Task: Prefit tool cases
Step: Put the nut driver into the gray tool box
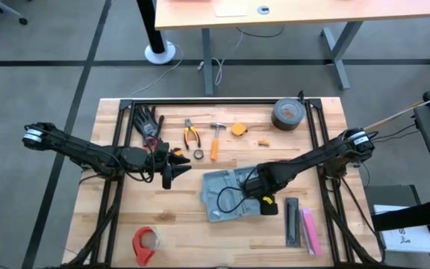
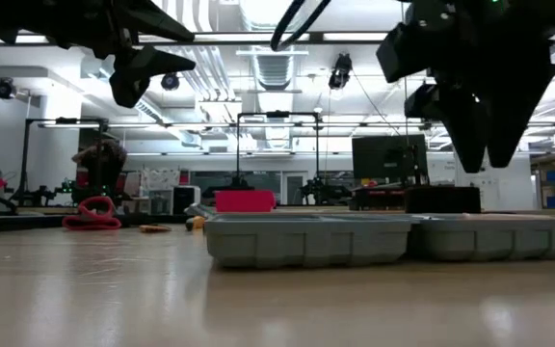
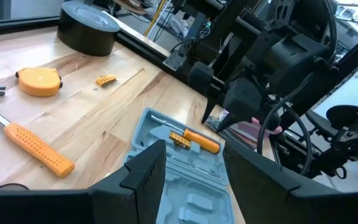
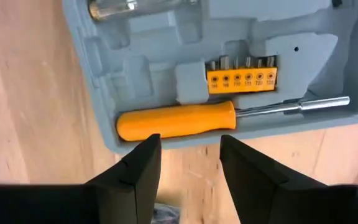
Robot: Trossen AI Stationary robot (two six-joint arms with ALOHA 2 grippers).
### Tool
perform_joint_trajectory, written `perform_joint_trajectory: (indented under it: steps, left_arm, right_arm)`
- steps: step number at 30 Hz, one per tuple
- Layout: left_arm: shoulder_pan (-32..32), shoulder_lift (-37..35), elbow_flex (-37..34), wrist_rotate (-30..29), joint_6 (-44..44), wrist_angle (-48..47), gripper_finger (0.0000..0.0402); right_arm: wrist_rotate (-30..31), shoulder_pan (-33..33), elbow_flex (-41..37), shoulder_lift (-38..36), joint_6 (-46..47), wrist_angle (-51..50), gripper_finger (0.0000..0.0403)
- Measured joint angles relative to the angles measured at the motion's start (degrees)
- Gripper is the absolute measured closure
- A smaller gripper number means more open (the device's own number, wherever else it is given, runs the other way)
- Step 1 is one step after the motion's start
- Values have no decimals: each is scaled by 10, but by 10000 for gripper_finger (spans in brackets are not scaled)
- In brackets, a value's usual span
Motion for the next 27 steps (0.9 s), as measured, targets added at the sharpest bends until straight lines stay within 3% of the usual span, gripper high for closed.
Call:
perform_joint_trajectory:
  steps: [11,16,21,27]
  left_arm:
    - [0,0,0,0,-1,0,233]
    - [0,0,0,0,-4,0,233]
    - [0,0,0,0,-5,0,233]
    - [0,0,0,0,-8,0,233]
  right_arm:
    - [19,0,-23,2,-103,41,251]
    - [19,0,-53,2,-111,64,238]
    - [-12,0,-123,-2,-100,154,238]
    - [-14,0,-109,-1,-89,127,254]
